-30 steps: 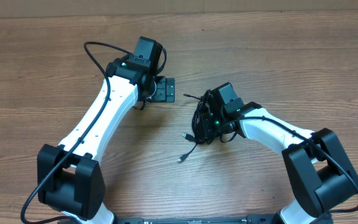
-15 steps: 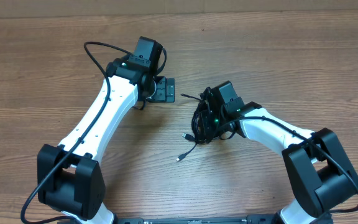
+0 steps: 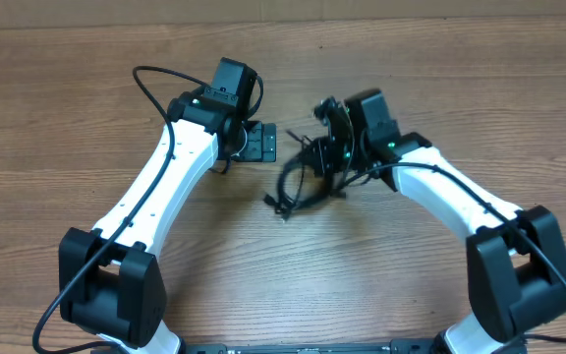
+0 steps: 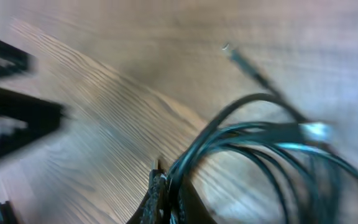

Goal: Untangle cables

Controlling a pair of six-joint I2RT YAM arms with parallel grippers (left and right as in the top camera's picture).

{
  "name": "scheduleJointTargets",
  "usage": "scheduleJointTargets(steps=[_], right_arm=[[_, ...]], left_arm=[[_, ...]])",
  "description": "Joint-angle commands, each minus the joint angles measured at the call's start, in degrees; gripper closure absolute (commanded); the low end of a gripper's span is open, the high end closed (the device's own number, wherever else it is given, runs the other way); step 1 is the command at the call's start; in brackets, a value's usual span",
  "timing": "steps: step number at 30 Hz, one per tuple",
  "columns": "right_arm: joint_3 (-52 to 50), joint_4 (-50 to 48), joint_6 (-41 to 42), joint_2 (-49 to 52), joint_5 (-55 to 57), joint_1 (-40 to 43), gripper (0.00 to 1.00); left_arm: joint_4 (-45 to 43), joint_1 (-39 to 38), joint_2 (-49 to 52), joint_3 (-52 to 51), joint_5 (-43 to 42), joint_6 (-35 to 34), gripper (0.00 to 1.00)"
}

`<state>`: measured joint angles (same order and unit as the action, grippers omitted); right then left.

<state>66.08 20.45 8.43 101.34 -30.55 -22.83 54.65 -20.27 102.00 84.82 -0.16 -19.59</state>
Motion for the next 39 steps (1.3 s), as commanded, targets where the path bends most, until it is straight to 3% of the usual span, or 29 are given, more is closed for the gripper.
scheduleJointTargets(steps=[1,11,15,17,21,31,39], right_arm=[[3.8,-0.5,-3.2,-3.8,-1.4,0.2,0.96],[8.3,-1.9,-2.5,-4.8,11.1,0.9,0.96],[8.1,1.9,-2.5,-3.3,11.0,0.8,0.79],[8.1,4.5,-2.5,-1.9,11.0,0.6,0.66],[8.1,7.9,-2.5,1.7,10.4,0.5,0.56],[7.5,6.4,-2.5,5.2,3.5,-2.1,0.46],[6.3,3.5,-2.5,5.4,5.7,-5.5,0.43]], left_arm=[[0.0,-0.3,-0.9,1.1,0.6,-0.8,0.00],[0.0,-0.3,-0.9,1.1,0.6,-0.8,0.00],[0.0,-0.3,-0.9,1.1,0.6,-0.8,0.01],[0.0,-0.3,-0.9,1.1,0.6,-0.8,0.00],[0.0,-0.3,-0.9,1.1,0.6,-0.8,0.00],[-5.6,-0.3,-0.9,1.2,1.4,0.2,0.00],[-0.4,1.8,-0.9,1.2,6.7,4.0,0.00]])
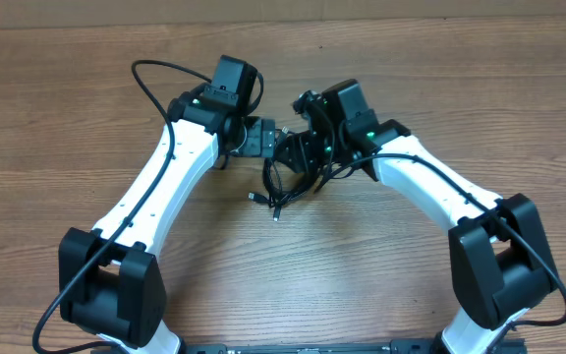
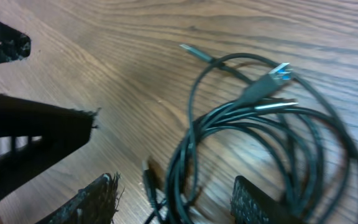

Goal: Untangle cables

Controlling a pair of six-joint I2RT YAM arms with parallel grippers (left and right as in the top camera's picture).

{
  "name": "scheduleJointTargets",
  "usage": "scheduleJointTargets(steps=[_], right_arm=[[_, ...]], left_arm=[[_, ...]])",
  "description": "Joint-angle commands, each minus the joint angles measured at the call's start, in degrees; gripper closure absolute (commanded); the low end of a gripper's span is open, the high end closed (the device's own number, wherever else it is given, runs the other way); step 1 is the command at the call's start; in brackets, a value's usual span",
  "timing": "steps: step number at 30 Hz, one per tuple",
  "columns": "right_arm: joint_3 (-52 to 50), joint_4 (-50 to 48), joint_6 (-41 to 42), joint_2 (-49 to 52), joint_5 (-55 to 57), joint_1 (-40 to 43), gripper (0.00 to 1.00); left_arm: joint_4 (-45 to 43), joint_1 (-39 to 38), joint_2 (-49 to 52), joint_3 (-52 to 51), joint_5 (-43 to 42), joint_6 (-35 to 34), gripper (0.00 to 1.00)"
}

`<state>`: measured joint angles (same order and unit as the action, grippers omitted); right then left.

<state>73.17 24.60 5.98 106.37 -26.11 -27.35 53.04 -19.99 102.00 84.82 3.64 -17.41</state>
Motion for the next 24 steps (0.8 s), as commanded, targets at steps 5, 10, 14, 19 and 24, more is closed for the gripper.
scheduleJointTargets(steps=[5,10,14,19,24], right_arm=[[-0.8,-0.9,-0.2,1.2,8.3,-2.5,0.47],[-0.8,-1.0,-0.1,4.5,8.0,-3.1,0.48],[-0.8,-2.2,-0.1,6.9,6.0,-4.1,0.57],[-0.8,-3.7,-1.4,8.8,5.6,-5.7,0.58],[-0.8,-5.0,-1.8,11.1,5.5,-6.0,0.62]], left_arm=[[4.3,4.5,-2.8,1.2,0.7,-0.5,0.00],[4.2,7.4,-10.3,1.2,-0.9,-1.0,0.00],[4.7,7.6,-14.9,1.2,-0.7,-1.0,0.00],[6.1,7.6,-15.3,1.2,-0.7,-1.0,0.01],[7.3,7.6,-14.8,1.2,-0.7,-1.0,0.01]])
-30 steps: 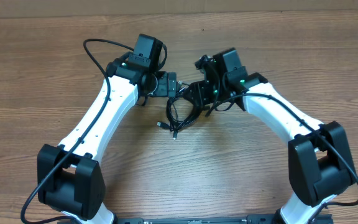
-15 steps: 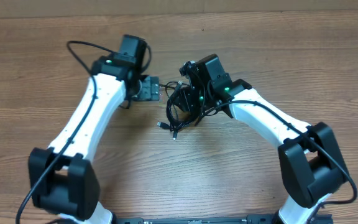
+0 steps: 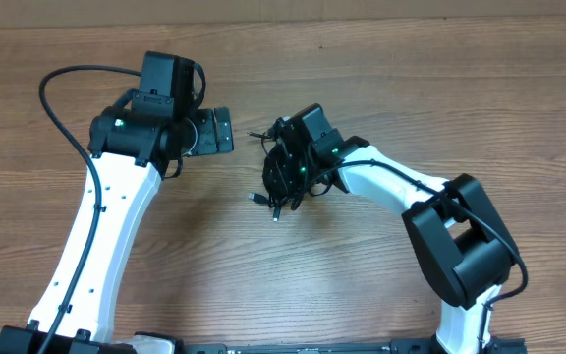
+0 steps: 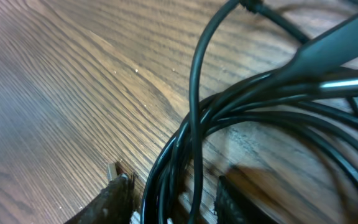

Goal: Untangle cables

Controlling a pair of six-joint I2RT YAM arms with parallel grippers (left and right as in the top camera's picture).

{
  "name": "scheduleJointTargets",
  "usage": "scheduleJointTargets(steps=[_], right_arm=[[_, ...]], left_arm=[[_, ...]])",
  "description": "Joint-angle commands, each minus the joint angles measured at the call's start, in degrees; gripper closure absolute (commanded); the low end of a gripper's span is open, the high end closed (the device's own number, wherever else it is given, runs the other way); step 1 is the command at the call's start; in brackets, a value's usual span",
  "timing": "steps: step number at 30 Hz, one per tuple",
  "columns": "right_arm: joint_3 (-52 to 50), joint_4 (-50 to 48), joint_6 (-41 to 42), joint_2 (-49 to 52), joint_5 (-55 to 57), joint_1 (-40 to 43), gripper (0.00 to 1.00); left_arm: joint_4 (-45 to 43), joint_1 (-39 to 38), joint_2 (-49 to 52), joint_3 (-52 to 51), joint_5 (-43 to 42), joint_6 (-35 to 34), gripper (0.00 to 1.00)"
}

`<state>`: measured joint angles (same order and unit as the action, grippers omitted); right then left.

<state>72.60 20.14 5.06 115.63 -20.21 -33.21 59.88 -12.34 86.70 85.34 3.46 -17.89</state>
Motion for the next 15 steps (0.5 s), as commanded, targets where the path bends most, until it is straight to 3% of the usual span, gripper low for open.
scheduleJointTargets(steps=[1,11,15], right_arm=[[-0.2,-0.6,-0.9,2.0,-0.4,-0.2,0.64],[-0.2,-0.6,-0.6,2.3,-0.4,-0.2,0.95],[-0.2,-0.8,-0.6,2.3,-0.4,-0.2,0.96]], left_arm=[[0.5,-0.1,0.5,0.6,-0.5,-0.5,0.00],[1.1,-0.1,0.6,0.6,-0.5,-0.5,0.00],[1.3,-0.1,0.6,0.6,-0.5,-0.6,0.00]])
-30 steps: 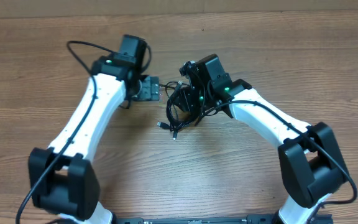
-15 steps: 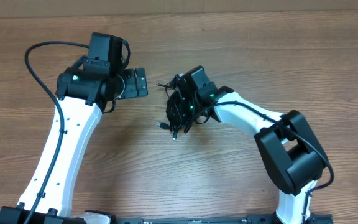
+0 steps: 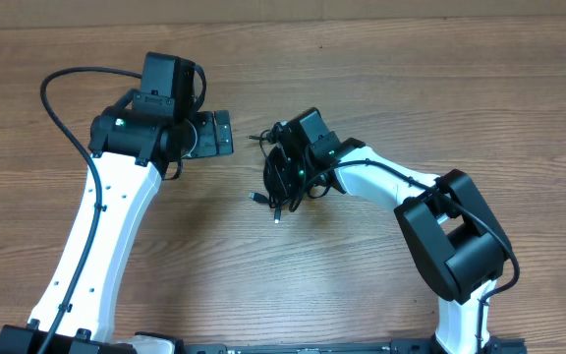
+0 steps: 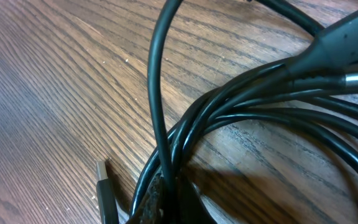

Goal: Untangle cables

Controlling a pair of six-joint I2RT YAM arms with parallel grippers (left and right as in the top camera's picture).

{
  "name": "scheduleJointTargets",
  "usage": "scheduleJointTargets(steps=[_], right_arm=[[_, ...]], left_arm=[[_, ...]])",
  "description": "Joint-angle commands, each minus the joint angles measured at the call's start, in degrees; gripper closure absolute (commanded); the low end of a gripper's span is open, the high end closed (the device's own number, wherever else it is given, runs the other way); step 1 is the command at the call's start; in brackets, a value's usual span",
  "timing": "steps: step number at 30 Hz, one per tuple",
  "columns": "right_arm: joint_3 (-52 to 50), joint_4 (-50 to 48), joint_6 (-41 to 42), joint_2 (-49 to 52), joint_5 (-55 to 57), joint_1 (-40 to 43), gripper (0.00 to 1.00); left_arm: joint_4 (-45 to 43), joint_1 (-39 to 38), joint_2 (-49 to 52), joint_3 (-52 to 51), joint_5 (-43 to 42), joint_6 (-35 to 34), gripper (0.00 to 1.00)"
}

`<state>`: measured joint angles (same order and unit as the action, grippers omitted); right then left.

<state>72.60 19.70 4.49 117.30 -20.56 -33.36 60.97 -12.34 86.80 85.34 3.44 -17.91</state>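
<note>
A tangle of black cables [image 3: 281,177] lies coiled on the wooden table [image 3: 440,88] at centre. My right gripper [image 3: 286,169] is down on the left side of the coil. In the right wrist view the gripper [image 4: 166,202] is shut on a few cable strands [image 4: 229,112], its fingertips meeting low in the frame. A black USB plug [image 4: 105,190] lies just left of the fingers, and a silver-tipped connector [image 4: 353,78] shows at the right edge. My left gripper [image 3: 214,133] hovers apart to the left, open and holding nothing.
The left arm's own black cable [image 3: 62,93] loops out over the table at the far left. The white right arm [image 3: 391,182] reaches in from the lower right.
My right gripper's fingers stood apart astride the strands and are now shut on them. The left arm has not moved and the coil lies where it was.
First my right gripper was shut on the bundle, to the right of the left gripper. Then it was open over the cables, close beside the open left fingers. Later the left arm stood further left and the right gripper straddled the coil; now it grips it.
</note>
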Motion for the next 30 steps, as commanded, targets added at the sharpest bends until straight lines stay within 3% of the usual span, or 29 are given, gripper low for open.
scheduleJointTargets(steps=[1,20,30], right_arm=[[-0.2,-0.3,0.0,0.6,-0.1,0.0,0.96],[0.3,-1.8,-0.1,0.6,0.0,2.5,0.96],[11.1,-1.3,-0.1,-2.9,-5.3,6.3,0.96]], left_arm=[[0.2,-0.1,0.5,0.6,-0.5,-0.5,0.01],[0.3,-0.1,0.6,0.6,-2.0,-0.5,0.00],[0.5,-0.1,0.9,0.6,-2.0,-0.5,0.00]])
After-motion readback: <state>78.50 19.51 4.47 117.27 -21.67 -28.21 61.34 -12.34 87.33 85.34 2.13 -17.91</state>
